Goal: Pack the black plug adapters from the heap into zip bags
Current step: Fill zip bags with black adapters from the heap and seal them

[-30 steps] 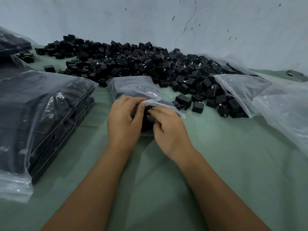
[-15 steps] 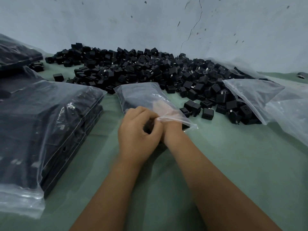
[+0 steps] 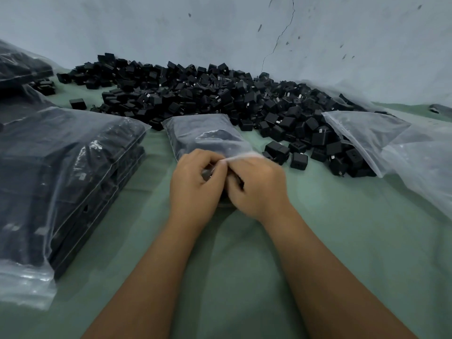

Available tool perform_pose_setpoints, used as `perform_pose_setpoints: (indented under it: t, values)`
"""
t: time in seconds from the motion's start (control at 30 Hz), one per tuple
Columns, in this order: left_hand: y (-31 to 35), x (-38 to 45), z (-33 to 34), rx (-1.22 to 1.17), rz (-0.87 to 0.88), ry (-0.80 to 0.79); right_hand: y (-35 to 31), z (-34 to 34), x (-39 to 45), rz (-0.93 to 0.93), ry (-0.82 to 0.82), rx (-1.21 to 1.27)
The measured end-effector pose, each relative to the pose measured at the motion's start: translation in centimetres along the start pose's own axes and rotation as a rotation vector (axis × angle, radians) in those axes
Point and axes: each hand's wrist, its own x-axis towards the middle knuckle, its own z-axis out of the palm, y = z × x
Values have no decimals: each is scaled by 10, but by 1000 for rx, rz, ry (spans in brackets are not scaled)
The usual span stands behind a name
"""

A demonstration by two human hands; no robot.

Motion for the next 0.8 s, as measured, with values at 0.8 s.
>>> perform_pose_setpoints:
  t: [0.8]
  values:
    - [-8, 1, 3, -65, -245, -52, 51, -29, -29, 807, 319, 116]
